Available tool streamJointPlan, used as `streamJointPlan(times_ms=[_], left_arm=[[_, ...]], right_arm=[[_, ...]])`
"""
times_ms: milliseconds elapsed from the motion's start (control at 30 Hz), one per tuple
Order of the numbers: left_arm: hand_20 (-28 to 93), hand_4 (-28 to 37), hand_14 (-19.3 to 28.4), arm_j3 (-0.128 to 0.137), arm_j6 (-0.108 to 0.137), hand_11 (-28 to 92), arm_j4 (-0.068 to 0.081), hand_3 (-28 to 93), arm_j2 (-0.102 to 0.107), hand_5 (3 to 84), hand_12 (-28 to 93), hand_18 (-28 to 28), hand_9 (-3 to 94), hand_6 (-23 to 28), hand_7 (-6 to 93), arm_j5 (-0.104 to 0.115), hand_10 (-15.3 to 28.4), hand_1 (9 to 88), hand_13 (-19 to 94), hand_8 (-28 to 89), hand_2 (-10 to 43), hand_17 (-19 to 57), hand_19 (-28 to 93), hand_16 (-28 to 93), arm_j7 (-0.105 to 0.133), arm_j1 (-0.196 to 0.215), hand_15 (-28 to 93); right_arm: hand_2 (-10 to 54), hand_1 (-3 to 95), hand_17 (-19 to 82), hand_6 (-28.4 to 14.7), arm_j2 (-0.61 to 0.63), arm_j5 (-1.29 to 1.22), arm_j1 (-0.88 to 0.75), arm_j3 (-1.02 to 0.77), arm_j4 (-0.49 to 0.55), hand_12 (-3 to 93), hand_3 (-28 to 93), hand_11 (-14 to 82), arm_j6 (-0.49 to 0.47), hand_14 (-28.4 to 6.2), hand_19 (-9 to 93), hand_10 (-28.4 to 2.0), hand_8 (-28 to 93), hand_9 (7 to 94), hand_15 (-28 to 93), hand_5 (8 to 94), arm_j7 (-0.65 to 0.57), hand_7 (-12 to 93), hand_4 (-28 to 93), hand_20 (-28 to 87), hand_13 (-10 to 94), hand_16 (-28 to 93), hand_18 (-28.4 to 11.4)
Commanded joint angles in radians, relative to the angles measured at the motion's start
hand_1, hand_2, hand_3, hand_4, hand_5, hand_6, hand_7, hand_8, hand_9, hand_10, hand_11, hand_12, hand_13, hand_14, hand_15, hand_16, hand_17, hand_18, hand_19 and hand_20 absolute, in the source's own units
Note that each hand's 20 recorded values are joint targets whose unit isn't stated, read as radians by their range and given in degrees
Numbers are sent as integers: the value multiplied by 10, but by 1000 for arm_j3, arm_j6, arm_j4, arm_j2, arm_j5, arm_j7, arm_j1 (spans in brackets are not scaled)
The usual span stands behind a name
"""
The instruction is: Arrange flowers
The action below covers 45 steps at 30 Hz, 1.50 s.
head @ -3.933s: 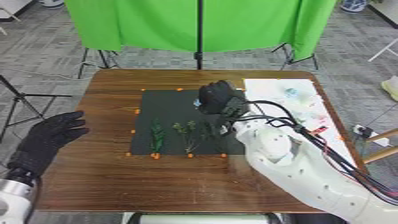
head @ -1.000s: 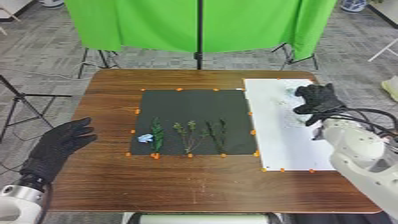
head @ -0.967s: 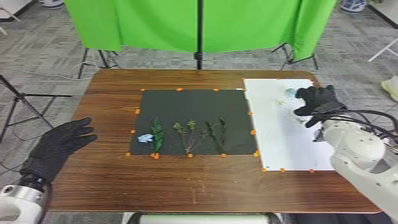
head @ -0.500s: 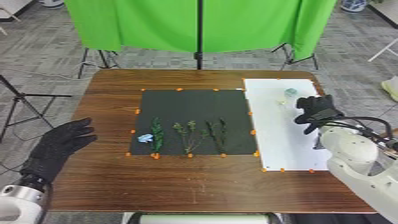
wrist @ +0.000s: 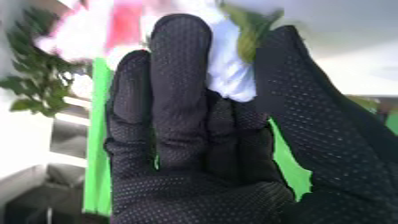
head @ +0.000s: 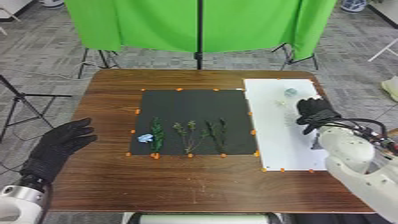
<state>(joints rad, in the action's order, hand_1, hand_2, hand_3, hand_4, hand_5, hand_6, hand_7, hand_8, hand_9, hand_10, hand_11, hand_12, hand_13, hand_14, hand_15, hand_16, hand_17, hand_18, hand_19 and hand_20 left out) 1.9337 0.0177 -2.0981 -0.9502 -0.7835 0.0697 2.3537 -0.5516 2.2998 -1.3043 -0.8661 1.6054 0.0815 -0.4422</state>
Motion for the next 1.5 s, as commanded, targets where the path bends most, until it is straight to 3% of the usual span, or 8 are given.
streamJointPlan(times_ms=[33,233,633,667,833,1033,1333,1500], left_arm=[[-31,-276,181,3,3,296,-1,726,-14,409,146,240,377,61,239,-3,153,273,302,-117,51,-68,599,-63,-5,23,484],[-31,-276,182,-9,-6,295,4,728,-16,409,146,240,377,61,238,-4,153,272,302,-117,50,-68,599,-64,-12,12,486],[-30,-278,181,-65,-14,296,23,726,13,409,146,240,376,61,238,-7,152,274,302,-117,51,-68,599,-64,-26,-49,485],[-30,-278,181,-76,-19,296,33,727,18,409,146,240,376,61,238,-7,152,273,302,-117,50,-67,599,-64,-33,-71,485],[-30,-277,182,-91,-15,296,37,727,37,409,146,240,377,61,239,-6,153,273,302,-117,51,-68,599,-64,-34,-87,486],[-31,-277,181,-91,-1,296,22,726,50,409,146,240,376,61,238,-5,152,274,302,-117,51,-68,598,-64,-15,-69,486],[-31,-278,182,-139,-24,295,43,727,83,409,146,240,375,62,238,-7,153,273,301,-117,50,-67,598,-63,-20,-147,485],[-30,-277,180,-151,-32,296,48,727,86,409,146,240,376,62,238,-9,154,273,301,-117,50,-68,599,-63,-20,-162,484]], right_arm=[[-94,505,334,1,-44,70,73,48,62,438,846,267,154,3,758,-46,-135,814,436,659,34,583,-283,399,787,384,-155],[-95,503,332,1,-194,59,298,224,87,444,855,265,279,4,760,-48,-138,817,435,664,151,585,-283,403,787,393,-156],[-95,496,326,4,-654,57,546,478,-147,449,857,261,218,5,760,-47,-124,813,443,648,324,598,-283,407,777,395,-152],[-95,495,325,5,-666,62,559,499,-165,448,857,262,214,6,759,-47,-122,812,444,647,325,598,-283,408,777,393,-152],[-95,491,324,5,-731,84,571,539,-257,448,855,263,177,6,759,-47,-115,808,446,643,347,601,-283,408,773,392,-150],[-95,491,322,6,-757,75,611,641,-283,448,854,266,198,9,757,-46,-111,801,446,633,276,607,-283,408,768,393,-150],[-95,492,318,6,-812,55,685,748,-391,447,847,272,244,9,756,-46,-108,795,450,622,186,614,-283,408,763,395,-149],[-95,496,317,6,-835,40,708,775,-445,445,836,275,262,9,756,-46,-109,790,451,618,140,615,-283,409,761,393,-149]])
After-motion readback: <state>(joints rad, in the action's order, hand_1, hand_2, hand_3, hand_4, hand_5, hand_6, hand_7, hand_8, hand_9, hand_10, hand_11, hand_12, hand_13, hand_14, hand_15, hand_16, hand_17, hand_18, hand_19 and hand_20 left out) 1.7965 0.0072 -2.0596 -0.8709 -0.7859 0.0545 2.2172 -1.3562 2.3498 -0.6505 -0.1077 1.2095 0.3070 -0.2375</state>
